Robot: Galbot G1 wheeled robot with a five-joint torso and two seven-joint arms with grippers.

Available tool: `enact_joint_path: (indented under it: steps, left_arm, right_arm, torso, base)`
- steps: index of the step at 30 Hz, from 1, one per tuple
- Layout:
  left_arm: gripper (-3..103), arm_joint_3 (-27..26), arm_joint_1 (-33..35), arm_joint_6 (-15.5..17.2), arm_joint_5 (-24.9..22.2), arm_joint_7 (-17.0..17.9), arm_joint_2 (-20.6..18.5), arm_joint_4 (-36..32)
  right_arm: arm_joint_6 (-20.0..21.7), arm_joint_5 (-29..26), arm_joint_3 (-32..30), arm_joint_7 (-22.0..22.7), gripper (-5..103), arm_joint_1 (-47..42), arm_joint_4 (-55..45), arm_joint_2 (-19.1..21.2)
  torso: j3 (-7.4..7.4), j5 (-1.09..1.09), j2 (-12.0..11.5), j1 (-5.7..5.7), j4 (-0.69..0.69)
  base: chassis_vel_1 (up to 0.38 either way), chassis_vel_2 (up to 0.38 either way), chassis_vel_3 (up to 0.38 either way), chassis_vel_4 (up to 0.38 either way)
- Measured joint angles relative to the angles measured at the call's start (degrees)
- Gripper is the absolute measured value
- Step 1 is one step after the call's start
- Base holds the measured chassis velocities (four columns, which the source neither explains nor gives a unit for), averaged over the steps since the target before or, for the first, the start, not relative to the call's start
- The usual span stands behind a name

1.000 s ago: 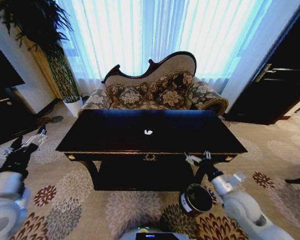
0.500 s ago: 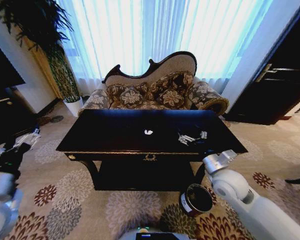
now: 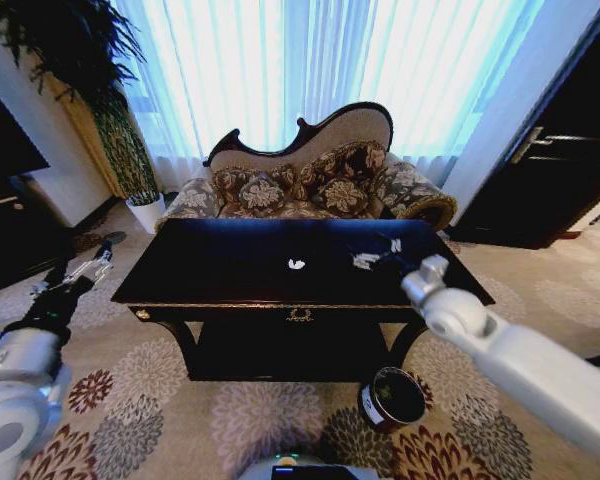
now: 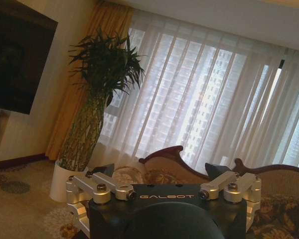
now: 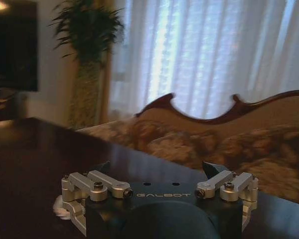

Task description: Move to the front of the table and place the trash on the table into the trash bin.

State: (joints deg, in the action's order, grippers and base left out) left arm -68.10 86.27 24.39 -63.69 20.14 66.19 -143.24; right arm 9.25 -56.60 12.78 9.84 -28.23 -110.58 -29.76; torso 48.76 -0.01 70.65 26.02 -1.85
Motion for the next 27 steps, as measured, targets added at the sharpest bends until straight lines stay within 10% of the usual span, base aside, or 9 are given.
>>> enact_joint_path:
  steps: [8, 27]
  left_arm:
    - [100, 2.2, -0.3, 0.1, 2.0, -0.1, 0.2, 0.0]
    - [100, 3.3, -0.4, 0.0, 3.7, -0.4, 0.8, 0.0]
  right_arm:
    - [8.1, 0.1, 12.3, -1.5, 100, 11.7, 2.0, -4.6]
    - [12.1, -0.9, 27.0, -0.3, 100, 23.8, 12.2, -14.8]
  torso:
    - [0.0, 0.0, 0.0, 0.0, -0.02]
    - [-0.01, 0.0, 0.0, -0.01, -0.01]
  base:
    - [0.0, 0.0, 0.0, 0.0]
    - [0.0, 0.0, 0.0, 0.0]
